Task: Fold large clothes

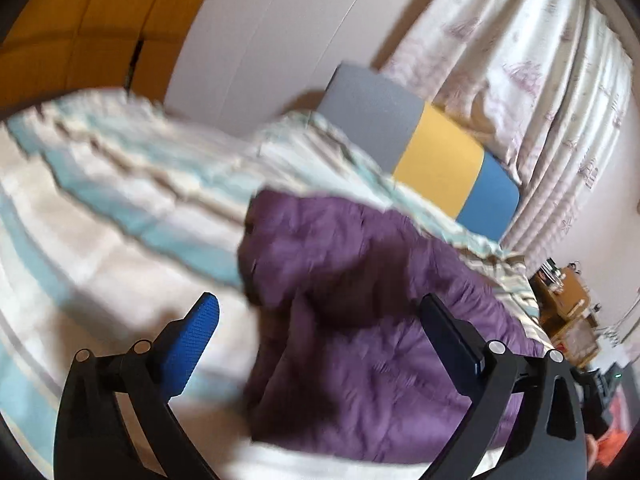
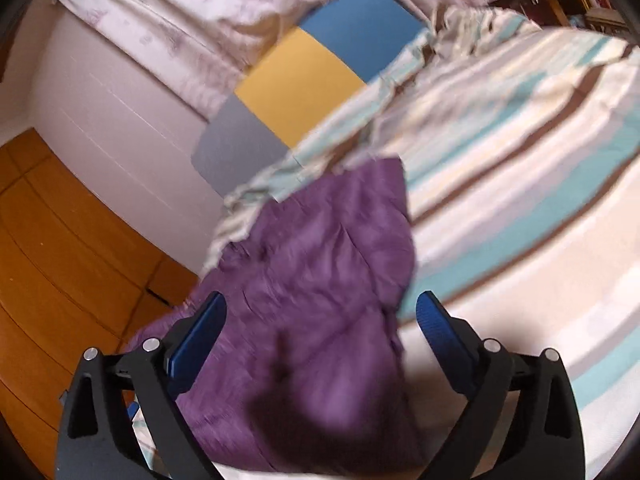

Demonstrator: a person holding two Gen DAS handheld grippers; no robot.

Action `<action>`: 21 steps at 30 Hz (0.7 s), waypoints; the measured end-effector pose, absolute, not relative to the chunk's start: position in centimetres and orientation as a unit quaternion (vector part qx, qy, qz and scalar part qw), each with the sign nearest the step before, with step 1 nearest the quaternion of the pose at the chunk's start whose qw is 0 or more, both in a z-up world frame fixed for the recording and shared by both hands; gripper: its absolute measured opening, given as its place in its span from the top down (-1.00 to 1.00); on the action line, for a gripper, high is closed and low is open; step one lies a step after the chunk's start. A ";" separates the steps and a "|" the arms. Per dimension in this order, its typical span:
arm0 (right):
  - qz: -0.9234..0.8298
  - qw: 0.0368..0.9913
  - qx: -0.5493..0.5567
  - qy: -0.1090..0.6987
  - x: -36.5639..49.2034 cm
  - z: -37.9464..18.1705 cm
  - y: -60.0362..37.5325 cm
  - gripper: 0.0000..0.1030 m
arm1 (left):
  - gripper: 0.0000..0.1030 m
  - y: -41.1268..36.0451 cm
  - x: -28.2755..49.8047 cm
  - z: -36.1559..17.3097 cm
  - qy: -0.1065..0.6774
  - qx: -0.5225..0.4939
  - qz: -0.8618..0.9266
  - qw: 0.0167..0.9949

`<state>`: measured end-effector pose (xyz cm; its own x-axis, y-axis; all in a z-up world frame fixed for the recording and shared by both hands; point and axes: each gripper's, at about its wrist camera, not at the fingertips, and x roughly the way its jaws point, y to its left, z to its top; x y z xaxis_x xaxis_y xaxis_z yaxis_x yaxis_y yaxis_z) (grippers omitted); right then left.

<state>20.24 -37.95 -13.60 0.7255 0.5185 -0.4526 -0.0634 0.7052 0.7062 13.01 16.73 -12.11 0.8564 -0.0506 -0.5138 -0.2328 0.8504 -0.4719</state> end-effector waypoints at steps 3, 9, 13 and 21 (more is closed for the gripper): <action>0.175 0.853 0.327 0.367 20.2 -15.1 -36.9 -0.82 | -0.93 16.2 13.8 -14.3 0.311 -0.259 0.051 0.913; 0.205 0.851 0.256 0.410 19.6 -15.2 -33.3 0.16 | 0.06 13.2 15.3 -15.6 0.381 -0.214 0.024 0.899; 0.226 0.841 0.265 0.413 18.4 -15.0 -34.1 0.40 | 0.38 12.3 13.9 -15.3 0.395 -0.198 0.001 0.897; 0.251 0.835 0.248 0.422 14.5 -14.7 -36.3 0.40 | 0.38 11.1 8.1 -15.6 0.401 -0.177 -0.045 0.898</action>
<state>14.47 -36.32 -14.71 0.5175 0.6285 -0.5807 -0.2092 0.7510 0.6263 8.05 11.08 -15.59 0.6737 -0.2220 -0.7048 -0.0615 0.9336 -0.3529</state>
